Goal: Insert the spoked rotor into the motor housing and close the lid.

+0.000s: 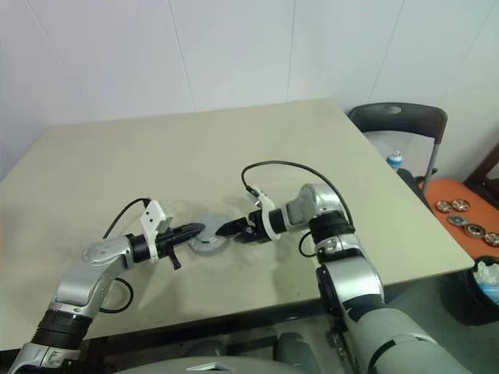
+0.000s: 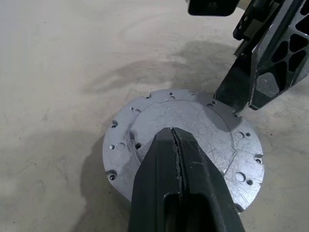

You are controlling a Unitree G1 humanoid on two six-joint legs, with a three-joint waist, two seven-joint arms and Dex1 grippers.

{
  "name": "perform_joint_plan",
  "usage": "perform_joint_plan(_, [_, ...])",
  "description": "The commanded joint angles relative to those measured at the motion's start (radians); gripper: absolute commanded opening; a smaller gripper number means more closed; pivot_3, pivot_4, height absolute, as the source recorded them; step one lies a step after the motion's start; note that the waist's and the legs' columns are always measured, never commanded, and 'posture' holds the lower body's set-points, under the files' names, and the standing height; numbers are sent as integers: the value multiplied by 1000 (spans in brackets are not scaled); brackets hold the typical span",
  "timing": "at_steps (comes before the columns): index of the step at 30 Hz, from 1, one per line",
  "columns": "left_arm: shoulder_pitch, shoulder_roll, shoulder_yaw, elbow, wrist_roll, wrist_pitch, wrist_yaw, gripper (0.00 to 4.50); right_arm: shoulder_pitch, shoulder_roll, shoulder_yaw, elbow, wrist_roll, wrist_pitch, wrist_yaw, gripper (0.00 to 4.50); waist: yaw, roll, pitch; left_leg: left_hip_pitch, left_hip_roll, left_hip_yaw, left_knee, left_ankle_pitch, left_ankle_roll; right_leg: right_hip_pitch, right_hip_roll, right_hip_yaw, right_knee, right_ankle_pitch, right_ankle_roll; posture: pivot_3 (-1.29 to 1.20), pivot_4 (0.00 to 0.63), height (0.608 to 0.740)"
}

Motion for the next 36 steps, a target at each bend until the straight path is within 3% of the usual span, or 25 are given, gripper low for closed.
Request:
perform_joint_plan(1, [33,49,40,-6,-22,22,-32,0,2,32,2,-21,7,8,-30,4123,-5,0,0,0,0,0,0,0,0,0,0,0,0,0,0,0,0,740])
perform_joint_plan(10, [80,137,121,2,-49,20,-59,0,-19,47,-15,18,-1,-24,-42,4123,-25,0,0,-2,1,1,-1,0,0,-3,1,0,-1,0,0,0,0,740])
perform_joint_plan(24, [36,60,67,12,-11,10,-11,0,-39,98,-64,62,-4,-56,-97,4123,-25,0,0,-3,2,1,-1,0,0,-4,1,0,0,0,0,0,0,740])
perform_joint_plan(36, [19,50,74,21,1,2,-6,0,-63,131,-65,98,7,-37,-80,4123,-27,0,0,-3,2,1,-1,0,0,-4,1,0,0,0,0,0,0,740])
